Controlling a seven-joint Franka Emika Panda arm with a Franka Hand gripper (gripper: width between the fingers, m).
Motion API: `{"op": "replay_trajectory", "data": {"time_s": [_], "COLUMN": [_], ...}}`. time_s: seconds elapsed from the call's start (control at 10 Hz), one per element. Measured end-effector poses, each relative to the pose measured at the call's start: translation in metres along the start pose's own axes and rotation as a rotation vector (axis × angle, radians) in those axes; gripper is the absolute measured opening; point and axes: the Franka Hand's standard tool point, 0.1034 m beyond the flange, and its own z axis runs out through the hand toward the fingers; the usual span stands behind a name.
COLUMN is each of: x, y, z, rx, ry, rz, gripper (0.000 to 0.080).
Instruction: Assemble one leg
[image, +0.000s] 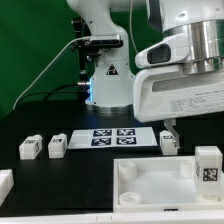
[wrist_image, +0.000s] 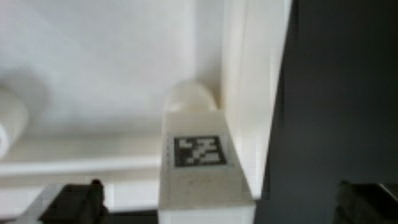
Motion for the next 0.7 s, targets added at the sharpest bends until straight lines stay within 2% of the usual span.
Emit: {"op": "replay_trajectory", "data": {"time_s": [0.2, 0.3, 0.7], "x": [0.003, 0.022, 0.027], "y": [0.01, 0.014, 0.016], "z": [0.005, 0.008, 0.013], "rx": [-0.004, -0.008, -0.013], "ry": [-0.232, -0.182, -0.15], "rz": [0.02, 0.022, 0.049], "gripper": [0.0649, 0.0649, 0.0649]}}
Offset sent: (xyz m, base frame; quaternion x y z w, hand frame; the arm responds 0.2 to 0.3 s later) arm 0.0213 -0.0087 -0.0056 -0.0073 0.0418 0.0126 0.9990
